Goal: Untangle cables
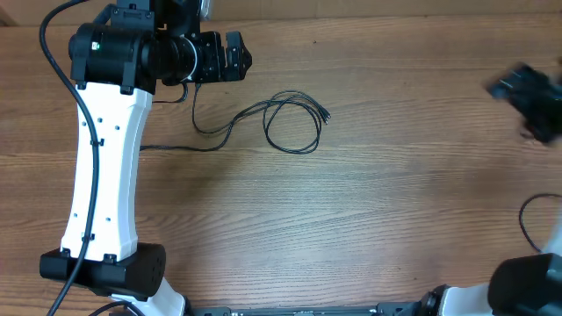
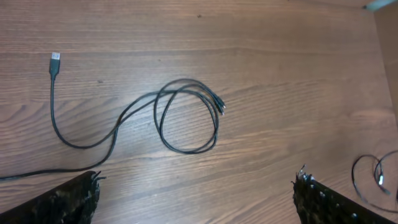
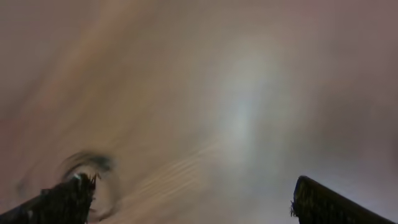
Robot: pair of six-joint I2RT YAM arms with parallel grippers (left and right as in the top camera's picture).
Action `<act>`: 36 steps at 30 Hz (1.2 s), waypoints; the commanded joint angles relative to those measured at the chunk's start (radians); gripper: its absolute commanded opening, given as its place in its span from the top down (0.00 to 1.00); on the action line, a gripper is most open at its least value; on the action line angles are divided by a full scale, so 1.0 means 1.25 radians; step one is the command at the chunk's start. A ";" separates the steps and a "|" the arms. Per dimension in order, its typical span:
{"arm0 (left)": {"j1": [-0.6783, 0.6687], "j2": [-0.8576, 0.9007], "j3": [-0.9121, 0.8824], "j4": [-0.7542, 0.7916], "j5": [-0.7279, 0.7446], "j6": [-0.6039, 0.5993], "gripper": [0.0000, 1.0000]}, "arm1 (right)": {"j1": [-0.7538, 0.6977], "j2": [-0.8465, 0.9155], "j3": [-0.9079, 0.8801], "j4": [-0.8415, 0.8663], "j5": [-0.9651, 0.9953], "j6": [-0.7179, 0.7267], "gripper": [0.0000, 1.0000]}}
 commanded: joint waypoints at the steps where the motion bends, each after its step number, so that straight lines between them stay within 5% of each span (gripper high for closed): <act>1: 0.034 -0.002 -0.002 -0.007 -0.005 0.030 0.00 | 0.153 0.018 0.008 0.072 -0.125 -0.009 0.00; 10: 0.098 -0.003 -0.003 -0.092 -0.144 -0.333 0.00 | 0.417 0.121 0.008 0.222 -0.076 -0.009 0.00; 15: 0.061 0.005 -0.003 -0.089 -0.152 -0.441 0.00 | 0.422 0.133 0.008 0.227 -0.020 0.024 0.00; 22: -0.080 0.069 -0.029 -0.070 -0.270 -0.781 0.00 | 0.354 0.108 0.008 0.224 -0.003 0.030 0.00; 25: -0.120 0.110 -0.029 -0.014 -0.278 -0.767 0.01 | 0.351 0.111 0.008 0.186 -0.002 -0.015 0.00; 31: -0.133 0.156 -0.028 0.052 -0.278 -0.581 0.00 | 0.367 0.120 0.007 0.171 -0.044 -0.031 0.00; 36: -0.070 0.096 -0.020 0.046 -0.305 -0.501 0.00 | 0.444 0.156 -0.018 0.184 -0.117 -0.093 0.12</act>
